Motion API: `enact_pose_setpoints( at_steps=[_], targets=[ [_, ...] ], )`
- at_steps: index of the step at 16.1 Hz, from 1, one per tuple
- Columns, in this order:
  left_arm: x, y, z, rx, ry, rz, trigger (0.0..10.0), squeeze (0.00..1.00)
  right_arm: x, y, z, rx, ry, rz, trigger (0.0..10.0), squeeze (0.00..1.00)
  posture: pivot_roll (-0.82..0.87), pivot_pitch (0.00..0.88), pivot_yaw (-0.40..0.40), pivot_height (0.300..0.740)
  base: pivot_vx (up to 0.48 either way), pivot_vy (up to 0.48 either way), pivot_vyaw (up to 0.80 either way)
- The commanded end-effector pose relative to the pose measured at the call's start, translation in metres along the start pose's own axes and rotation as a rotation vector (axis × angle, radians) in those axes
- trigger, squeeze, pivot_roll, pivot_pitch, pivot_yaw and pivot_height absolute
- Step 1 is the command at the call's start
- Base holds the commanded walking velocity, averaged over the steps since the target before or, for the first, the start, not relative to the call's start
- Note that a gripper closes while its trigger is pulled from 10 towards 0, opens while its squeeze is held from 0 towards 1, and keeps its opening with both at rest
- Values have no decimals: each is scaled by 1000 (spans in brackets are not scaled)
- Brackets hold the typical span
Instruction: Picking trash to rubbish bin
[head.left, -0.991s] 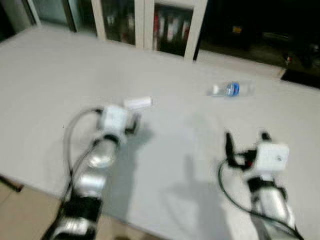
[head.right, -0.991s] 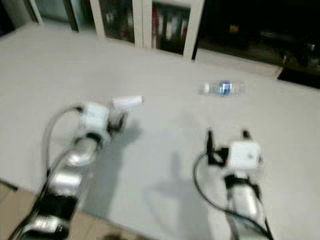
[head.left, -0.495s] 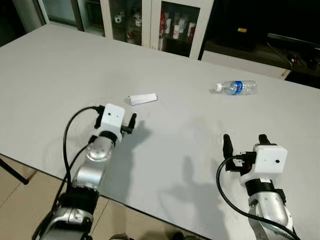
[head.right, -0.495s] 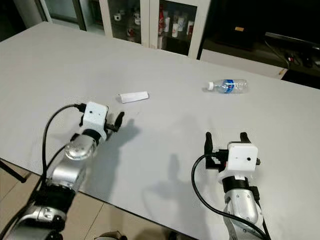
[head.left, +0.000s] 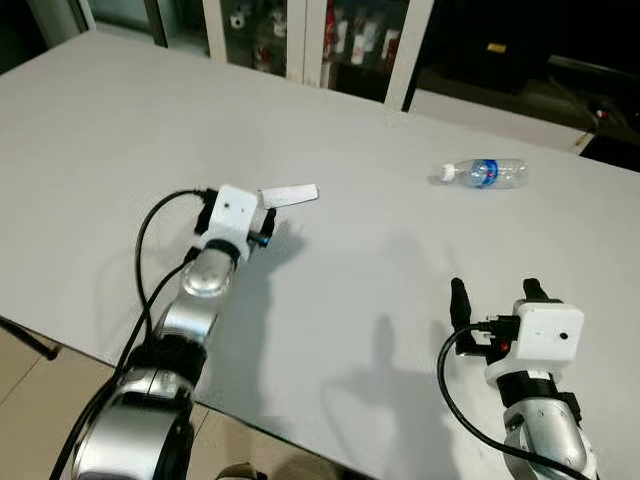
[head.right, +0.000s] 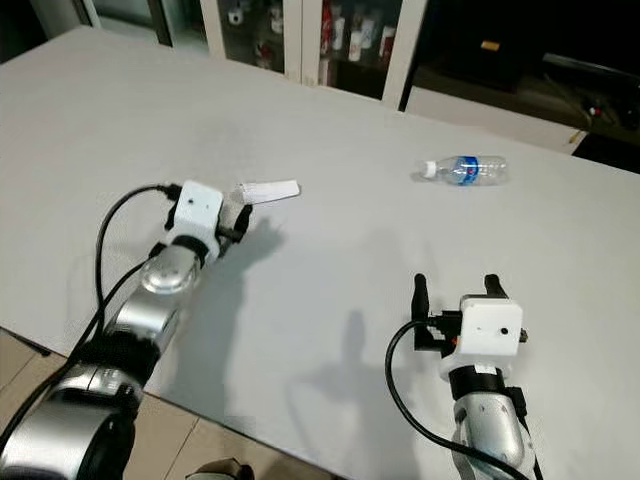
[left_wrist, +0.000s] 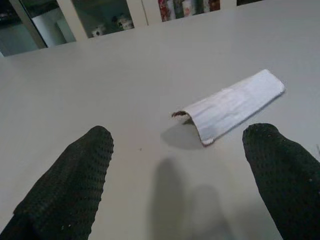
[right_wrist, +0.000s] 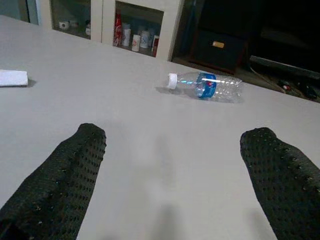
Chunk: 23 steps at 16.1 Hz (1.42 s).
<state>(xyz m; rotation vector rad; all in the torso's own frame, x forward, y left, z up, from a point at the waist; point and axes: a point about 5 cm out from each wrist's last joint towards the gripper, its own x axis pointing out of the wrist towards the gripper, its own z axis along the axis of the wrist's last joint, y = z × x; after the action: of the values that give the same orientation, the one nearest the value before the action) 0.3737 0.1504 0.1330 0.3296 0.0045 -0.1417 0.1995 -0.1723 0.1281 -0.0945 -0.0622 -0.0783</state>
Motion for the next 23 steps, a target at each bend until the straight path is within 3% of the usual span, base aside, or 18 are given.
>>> enact_pose_setpoints(
  at_steps=[1,5,9,14,18,23],
  targets=[
    [4,-5,2,9,-1,-11,10000,0,-5,-3,2,-17,8,-16,10000,0,132,175,-56,740,0,0,0],
    [13,-6,9,34,-5,-29,10000,0,-18,-1,5,1,27,-25,10000,0,75,207,-39,740,0,0,0],
    [18,-5,16,47,-9,-33,10000,0,-26,23,21,103,1,117,10000,0,48,237,-21,740,0,0,0],
    [20,-5,17,85,-13,-37,10000,0,-36,43,28,134,25,262,10000,0,8,274,-15,740,0,0,0],
    [24,-1,25,125,-26,5,10000,0,-45,44,26,135,67,272,10000,0,-14,286,-17,740,0,0,0],
    [24,7,32,87,-79,60,10000,0,-42,43,26,117,68,284,10000,0,1,269,-24,740,0,0,0]
  ],
)
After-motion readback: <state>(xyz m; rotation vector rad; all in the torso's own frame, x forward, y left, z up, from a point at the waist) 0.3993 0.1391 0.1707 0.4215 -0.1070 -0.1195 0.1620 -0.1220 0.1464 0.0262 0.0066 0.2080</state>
